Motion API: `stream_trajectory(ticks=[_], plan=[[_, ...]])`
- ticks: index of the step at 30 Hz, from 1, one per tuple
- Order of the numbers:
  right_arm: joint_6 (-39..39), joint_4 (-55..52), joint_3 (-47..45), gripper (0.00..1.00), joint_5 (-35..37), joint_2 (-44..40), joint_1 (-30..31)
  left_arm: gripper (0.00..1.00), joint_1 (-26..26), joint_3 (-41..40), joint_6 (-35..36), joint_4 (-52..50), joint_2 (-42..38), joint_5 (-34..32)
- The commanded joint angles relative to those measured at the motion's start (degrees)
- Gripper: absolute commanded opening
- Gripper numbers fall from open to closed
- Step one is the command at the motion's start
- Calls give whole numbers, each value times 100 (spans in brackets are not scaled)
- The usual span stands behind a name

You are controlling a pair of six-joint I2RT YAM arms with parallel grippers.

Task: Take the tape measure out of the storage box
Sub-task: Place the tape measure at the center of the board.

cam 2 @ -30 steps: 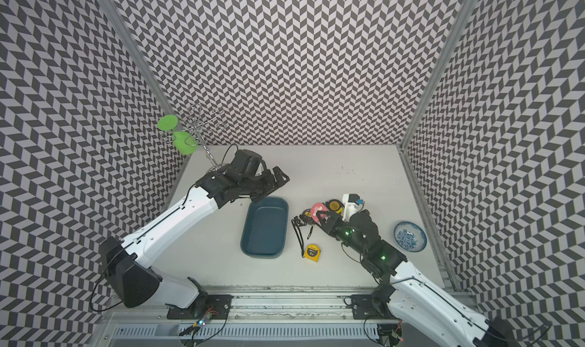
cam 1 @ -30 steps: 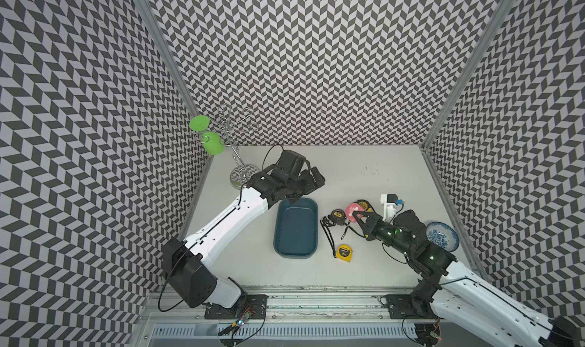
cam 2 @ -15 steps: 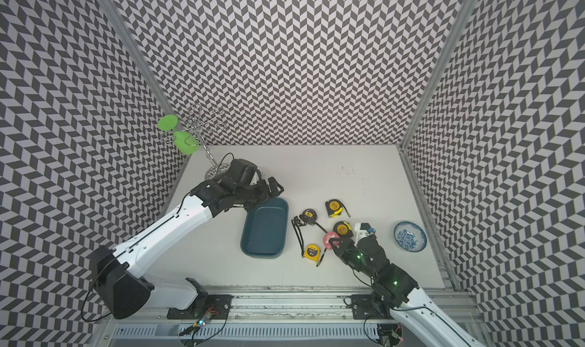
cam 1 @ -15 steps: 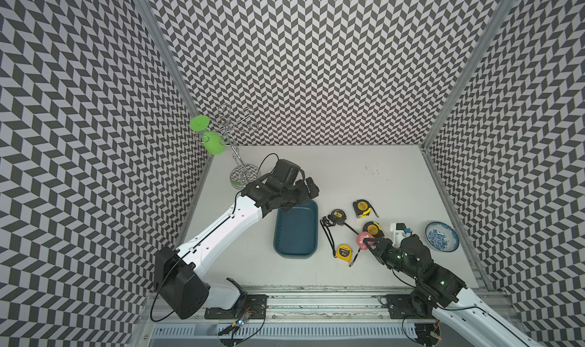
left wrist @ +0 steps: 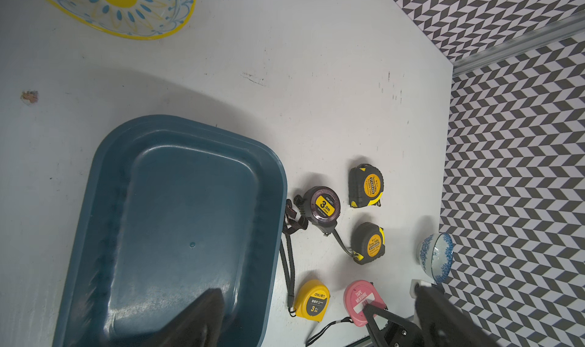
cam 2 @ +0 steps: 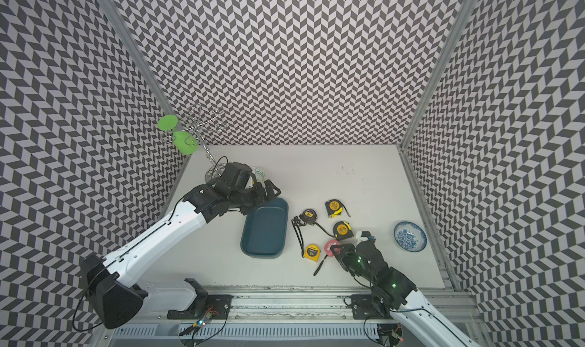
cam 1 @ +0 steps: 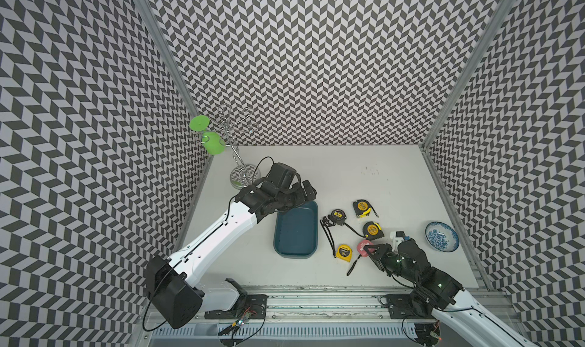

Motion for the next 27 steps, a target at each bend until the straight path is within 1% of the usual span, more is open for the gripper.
stream_trajectory(ticks=[1, 5, 8, 10, 13, 16, 24, 27], plan=[[-104, -318, -94, 11, -244, 299, -27, 100, 13, -58, 138, -85, -187, -44], [-300, -369, 91, 13, -271, 668, -30, 100, 13, -144, 120, -60, -262, -26], [-334, -403, 171, 18, -279, 853, -32, 100, 13, -211, 81, -33, -335, -20], [-354, -464, 234, 24, -307, 972, -30, 100, 13, -251, 59, -32, -396, -24], [-432, -667, 399, 40, -281, 1123, -27, 100, 18, -282, 40, -32, -462, -45], [-512, -954, 571, 52, -205, 1226, -31, 100, 17, -290, 34, -45, -504, -68], [-797, -1801, 1434, 66, 64, 1528, -32, 100, 17, -387, 8, 5, -646, -136], [-1052, -1846, 1809, 73, 250, 1686, -31, 100, 13, -473, 130, 63, -689, -216]])
